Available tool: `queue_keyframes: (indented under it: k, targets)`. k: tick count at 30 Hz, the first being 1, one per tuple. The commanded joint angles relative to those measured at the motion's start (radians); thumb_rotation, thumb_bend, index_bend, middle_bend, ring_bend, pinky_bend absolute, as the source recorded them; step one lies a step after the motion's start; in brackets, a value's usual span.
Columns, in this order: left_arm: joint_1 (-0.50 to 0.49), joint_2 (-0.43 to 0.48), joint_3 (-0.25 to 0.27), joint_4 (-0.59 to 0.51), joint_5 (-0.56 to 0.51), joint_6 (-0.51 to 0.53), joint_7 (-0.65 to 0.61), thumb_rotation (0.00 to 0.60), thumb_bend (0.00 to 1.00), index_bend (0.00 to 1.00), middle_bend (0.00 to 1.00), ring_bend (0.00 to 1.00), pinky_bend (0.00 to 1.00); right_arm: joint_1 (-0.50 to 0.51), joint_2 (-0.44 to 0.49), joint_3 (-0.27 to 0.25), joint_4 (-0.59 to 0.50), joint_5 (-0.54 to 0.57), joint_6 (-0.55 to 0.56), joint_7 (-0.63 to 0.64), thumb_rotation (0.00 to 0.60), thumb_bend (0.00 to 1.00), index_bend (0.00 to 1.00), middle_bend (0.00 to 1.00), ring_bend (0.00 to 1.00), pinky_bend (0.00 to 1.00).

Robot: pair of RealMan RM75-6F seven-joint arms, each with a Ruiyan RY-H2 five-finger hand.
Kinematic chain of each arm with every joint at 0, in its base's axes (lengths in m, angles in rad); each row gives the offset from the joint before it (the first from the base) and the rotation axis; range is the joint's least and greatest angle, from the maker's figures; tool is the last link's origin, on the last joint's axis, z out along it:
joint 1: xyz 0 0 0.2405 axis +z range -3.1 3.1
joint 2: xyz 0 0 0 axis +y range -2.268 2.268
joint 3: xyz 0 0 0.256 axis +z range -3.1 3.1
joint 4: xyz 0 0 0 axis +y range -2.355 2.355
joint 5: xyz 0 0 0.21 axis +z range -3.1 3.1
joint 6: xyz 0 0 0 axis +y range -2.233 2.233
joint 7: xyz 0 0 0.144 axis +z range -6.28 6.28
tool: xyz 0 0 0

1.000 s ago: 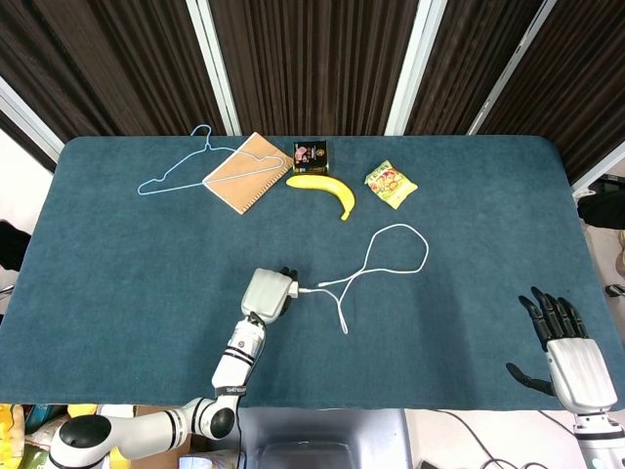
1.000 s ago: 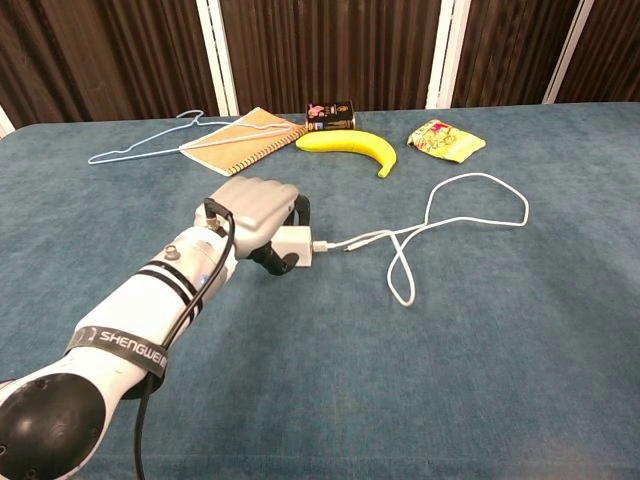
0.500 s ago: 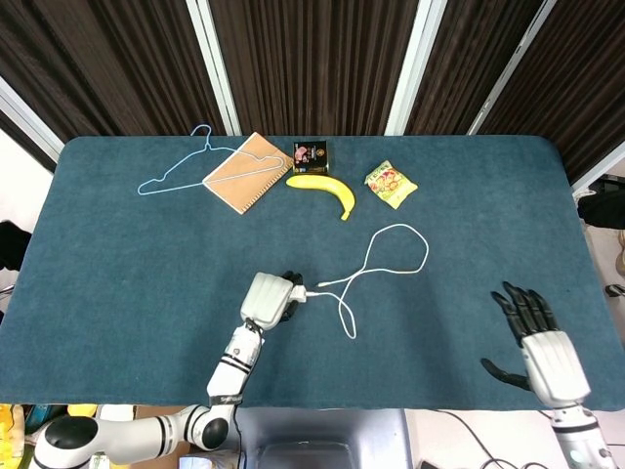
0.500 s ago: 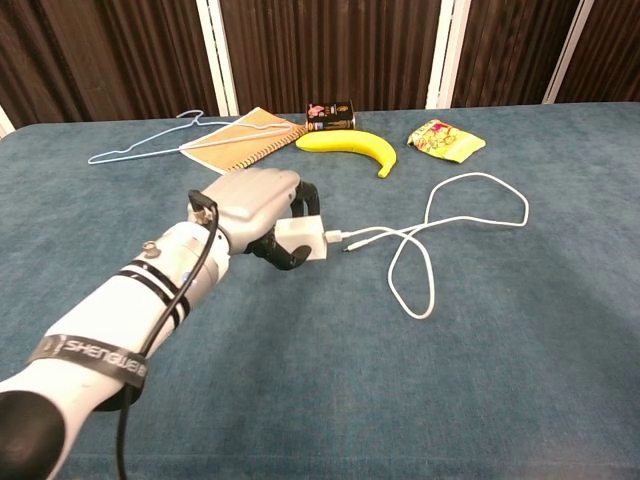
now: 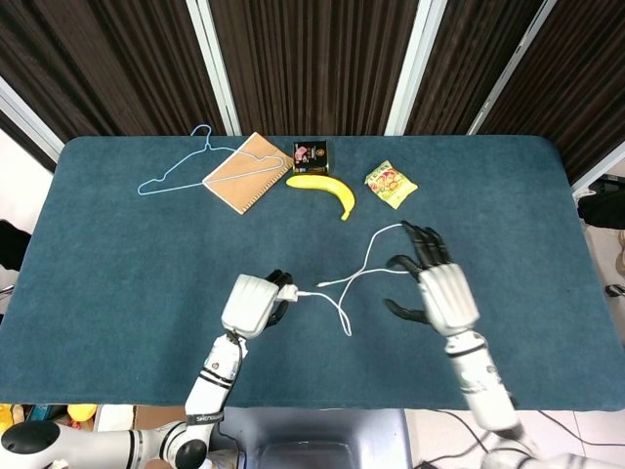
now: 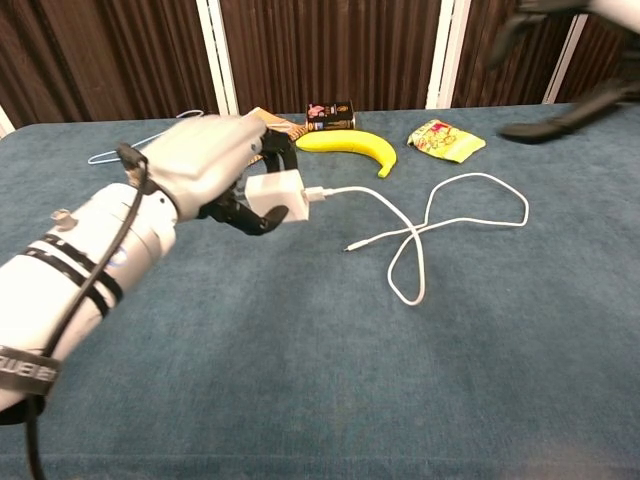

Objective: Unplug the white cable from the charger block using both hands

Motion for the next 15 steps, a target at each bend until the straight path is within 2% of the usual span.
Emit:
queue_keyframes:
  k: [1,10,15]
  targets:
    - [0.015,0.027,0.001,-0.039,0.006,0.023,0.018,0.6,0.61,0.77,0.82,1.0,1.0,0.083,-0.127,0.059,0.035,0.085,-0.053,-0.11,0.6,0.3,0.55,0.13,0.0,0.0]
    - [0.029,0.062,0.0,-0.086,0.006,0.04,0.028,0.6,0.61,0.77,0.82,1.0,1.0,0.184,-0.289,0.055,0.127,0.155,-0.086,-0.187,0.6,0.33,0.6,0.15,0.0,0.0]
    - [0.03,0.068,0.001,-0.097,0.011,0.044,0.027,0.6,0.61,0.77,0.82,1.0,1.0,0.23,-0.358,0.069,0.172,0.185,-0.095,-0.191,0.6,0.39,0.6,0.15,0.0,0.0]
